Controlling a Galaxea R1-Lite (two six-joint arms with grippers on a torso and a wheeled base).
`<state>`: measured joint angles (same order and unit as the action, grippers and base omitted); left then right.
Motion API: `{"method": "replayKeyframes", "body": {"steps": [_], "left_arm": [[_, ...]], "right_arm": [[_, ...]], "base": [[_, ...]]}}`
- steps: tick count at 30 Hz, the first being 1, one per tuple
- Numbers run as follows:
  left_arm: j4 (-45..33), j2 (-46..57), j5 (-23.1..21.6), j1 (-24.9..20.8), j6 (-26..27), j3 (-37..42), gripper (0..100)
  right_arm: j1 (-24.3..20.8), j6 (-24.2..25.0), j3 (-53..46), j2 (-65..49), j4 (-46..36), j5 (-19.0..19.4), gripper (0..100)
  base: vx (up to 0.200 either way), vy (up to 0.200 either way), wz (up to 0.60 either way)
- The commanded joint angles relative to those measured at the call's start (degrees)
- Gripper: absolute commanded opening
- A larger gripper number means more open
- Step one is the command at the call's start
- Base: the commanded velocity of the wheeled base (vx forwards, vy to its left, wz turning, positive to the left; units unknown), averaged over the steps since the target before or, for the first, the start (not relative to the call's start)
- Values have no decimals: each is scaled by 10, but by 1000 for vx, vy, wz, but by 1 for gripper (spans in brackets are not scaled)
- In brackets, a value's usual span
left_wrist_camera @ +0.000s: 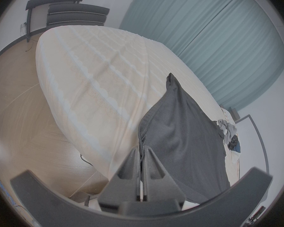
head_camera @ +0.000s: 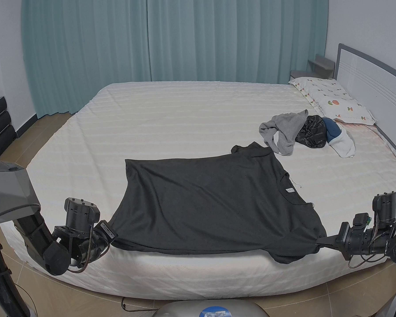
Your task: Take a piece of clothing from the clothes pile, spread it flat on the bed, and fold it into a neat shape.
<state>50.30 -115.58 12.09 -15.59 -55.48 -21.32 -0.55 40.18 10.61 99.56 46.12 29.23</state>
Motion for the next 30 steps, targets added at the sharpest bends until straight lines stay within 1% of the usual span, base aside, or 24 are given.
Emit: {"method": "replayKeyframes", "body": {"steps": [1,2,4,7,12,14,19,24,25,27,28,29,30], "left_arm": [[-17,17,0,-13,5,5,0],[-17,17,0,-13,5,5,0],[-42,18,1,-15,26,6,0],[-48,21,2,-15,37,10,0],[-49,30,2,-16,49,22,0],[-49,30,2,-19,63,28,0],[-49,27,2,-26,71,37,0],[-61,27,2,-43,91,51,0],[-71,29,2,-46,97,51,0],[-81,29,2,-51,98,51,0],[-84,29,2,-51,98,50,100],[-84,29,2,-51,98,50,100],[-84,27,2,-51,98,50,100]], "right_arm": [[-1,-3,-9,-32,-10,-3,0],[-1,-3,-9,-32,-10,-3,0],[-9,-8,-8,-37,-40,-3,0],[-11,-18,-7,-48,-68,-5,0],[-9,-64,-1,-69,-133,-6,0],[-6,-82,6,-69,-154,-10,0],[-6,-85,6,-56,-158,-14,0],[-4,-131,-2,-29,-158,-16,0],[-2,-149,-5,-16,-157,-16,0],[-1,-159,-6,3,-153,-17,0],[0,-162,-7,11,-153,-17,0],[0,-163,-7,12,-153,-17,0],[0,-164,-8,20,-151,-17,100]], "base": [[0,0,0],[0,0,0],[0,0,0],[0,0,0],[0,0,0],[0,0,0],[0,0,0],[0,0,0],[0,0,0],[0,0,0],[0,0,0],[0,0,0],[0,0,0]]}}
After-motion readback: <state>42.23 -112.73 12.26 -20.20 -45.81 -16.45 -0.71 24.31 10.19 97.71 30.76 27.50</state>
